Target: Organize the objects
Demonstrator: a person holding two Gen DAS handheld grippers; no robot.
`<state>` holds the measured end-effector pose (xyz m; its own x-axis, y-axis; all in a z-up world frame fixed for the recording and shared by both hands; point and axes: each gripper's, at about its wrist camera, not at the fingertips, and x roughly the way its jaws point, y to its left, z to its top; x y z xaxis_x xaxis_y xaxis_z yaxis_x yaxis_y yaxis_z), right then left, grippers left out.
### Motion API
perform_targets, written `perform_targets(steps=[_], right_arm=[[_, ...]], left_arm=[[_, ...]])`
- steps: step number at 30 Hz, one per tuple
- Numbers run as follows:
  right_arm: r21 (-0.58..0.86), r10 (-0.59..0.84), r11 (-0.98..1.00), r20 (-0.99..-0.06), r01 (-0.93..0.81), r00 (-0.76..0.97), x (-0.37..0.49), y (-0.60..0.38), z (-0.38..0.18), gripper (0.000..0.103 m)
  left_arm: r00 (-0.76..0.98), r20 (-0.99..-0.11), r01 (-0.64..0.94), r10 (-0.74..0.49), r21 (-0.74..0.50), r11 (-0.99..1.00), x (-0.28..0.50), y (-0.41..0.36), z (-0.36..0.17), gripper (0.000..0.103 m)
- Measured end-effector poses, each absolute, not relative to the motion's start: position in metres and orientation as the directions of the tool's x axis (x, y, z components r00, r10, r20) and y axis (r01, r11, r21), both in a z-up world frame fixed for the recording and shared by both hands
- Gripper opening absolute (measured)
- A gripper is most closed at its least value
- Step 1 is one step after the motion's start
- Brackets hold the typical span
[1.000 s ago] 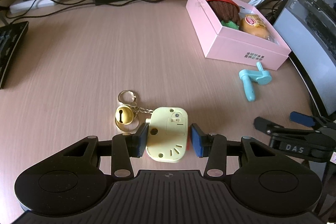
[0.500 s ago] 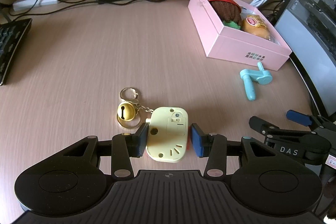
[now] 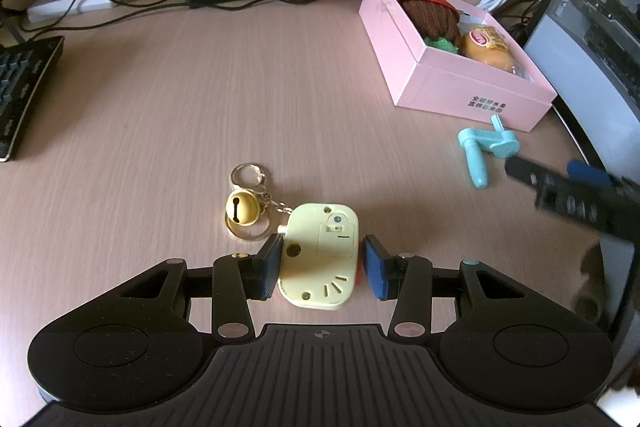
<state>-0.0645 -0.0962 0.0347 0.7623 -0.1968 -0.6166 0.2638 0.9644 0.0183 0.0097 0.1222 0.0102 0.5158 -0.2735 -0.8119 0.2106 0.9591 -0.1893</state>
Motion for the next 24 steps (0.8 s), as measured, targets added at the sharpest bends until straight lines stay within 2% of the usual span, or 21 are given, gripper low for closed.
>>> perform_targets(steps=[3, 6, 9, 11, 15, 24], right_arm=[[0.072, -0.161, 0.962, -0.633, 0.265, 0.758, -0.048, -0.103, 0.032, 0.101], [0.114, -0.118, 0.961, -0.654, 0.252, 0.747, -0.036, -0.103, 0.028, 0.094], [0.087, -0.121, 0.969, -0.654, 0.232, 0.747, -0.026, -0.092, 0.024, 0.092], [0.056, -0.129, 0.974, -0.658, 0.219, 0.742, -0.018, -0.085, 0.021, 0.087], [0.007, -0.140, 0.980, -0.680, 0.198, 0.719, -0.008, -0.079, 0.017, 0.071], [0.040, -0.119, 0.981, -0.653, 0.190, 0.748, -0.051, -0.084, 0.056, 0.071]], left_arm=[[0.519, -0.811, 0.214, -0.269, -0.181, 0.960, 0.008, 0.122, 0.010, 0.048], [0.520, -0.812, 0.217, -0.263, -0.172, 0.961, 0.006, 0.122, 0.010, 0.048], [0.522, -0.813, 0.221, -0.259, -0.165, 0.961, 0.005, 0.122, 0.011, 0.049], [0.521, -0.814, 0.224, -0.258, -0.161, 0.961, 0.004, 0.123, 0.011, 0.049], [0.520, -0.813, 0.231, -0.263, -0.163, 0.959, 0.002, 0.125, 0.011, 0.049], [0.506, -0.818, 0.254, -0.273, -0.161, 0.954, 0.004, 0.123, 0.012, 0.047]])
